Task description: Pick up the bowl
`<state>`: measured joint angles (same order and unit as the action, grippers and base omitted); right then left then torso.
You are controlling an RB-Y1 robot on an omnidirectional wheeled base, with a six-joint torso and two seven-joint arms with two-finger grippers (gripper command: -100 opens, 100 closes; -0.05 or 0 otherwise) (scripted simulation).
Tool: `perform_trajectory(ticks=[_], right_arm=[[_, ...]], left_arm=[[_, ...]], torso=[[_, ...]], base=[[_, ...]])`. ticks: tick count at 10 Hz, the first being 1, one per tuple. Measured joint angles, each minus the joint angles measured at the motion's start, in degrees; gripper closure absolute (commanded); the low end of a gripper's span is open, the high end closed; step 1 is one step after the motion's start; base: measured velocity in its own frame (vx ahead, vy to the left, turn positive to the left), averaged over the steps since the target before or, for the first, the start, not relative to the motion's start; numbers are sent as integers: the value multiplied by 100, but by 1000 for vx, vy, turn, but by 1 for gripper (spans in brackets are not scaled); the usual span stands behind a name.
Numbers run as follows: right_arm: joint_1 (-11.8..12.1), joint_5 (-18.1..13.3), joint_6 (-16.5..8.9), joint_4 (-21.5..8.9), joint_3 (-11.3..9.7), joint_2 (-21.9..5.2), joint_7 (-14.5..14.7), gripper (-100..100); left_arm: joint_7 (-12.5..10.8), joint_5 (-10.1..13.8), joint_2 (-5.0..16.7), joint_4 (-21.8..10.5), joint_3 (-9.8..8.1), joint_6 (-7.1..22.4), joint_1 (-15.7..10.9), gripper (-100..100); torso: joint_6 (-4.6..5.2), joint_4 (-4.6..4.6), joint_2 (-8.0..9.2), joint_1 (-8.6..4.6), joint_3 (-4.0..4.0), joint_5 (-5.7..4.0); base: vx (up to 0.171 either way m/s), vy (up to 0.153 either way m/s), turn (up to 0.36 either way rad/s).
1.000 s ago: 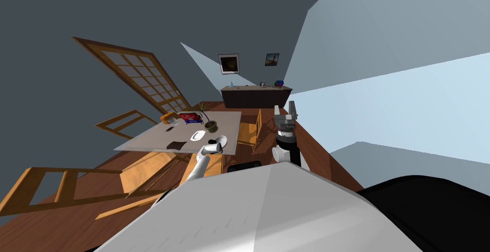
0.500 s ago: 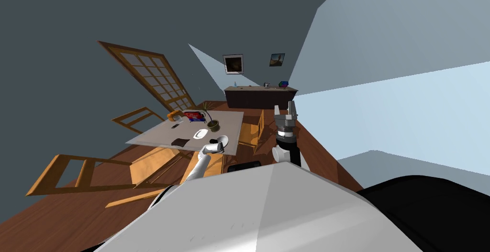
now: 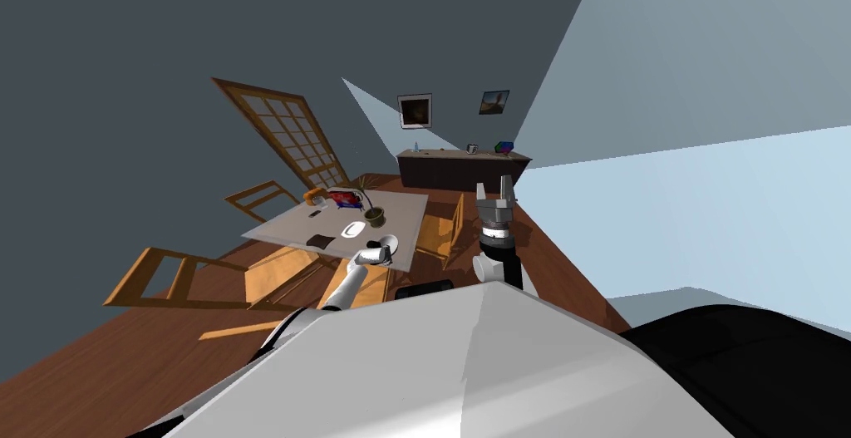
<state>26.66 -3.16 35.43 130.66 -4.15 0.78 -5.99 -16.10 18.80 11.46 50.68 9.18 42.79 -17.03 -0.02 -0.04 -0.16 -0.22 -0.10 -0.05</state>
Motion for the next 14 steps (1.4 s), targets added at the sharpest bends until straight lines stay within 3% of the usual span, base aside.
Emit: perform_trajectory(ticks=[12, 13, 14], right_arm=[[0, 0, 0, 0, 0, 0, 0, 0], [-1, 0, 0, 0, 0, 0, 0, 0], [-1, 0, 0, 0, 0, -1, 0, 0]], left_arm=[[944, 1872, 542, -1525, 1555, -912, -876, -100], [950, 1885, 544, -1528, 1564, -920, -877, 100], [949, 1883, 544, -1527, 1563, -919, -877, 100]], torso=[[1, 0, 0, 3, 0, 0], [2, 1, 5, 14, 3, 3], [2, 2, 9, 21, 5, 4]], base=[[30, -54, 150], [0, 0, 0], [0, 0, 0]])
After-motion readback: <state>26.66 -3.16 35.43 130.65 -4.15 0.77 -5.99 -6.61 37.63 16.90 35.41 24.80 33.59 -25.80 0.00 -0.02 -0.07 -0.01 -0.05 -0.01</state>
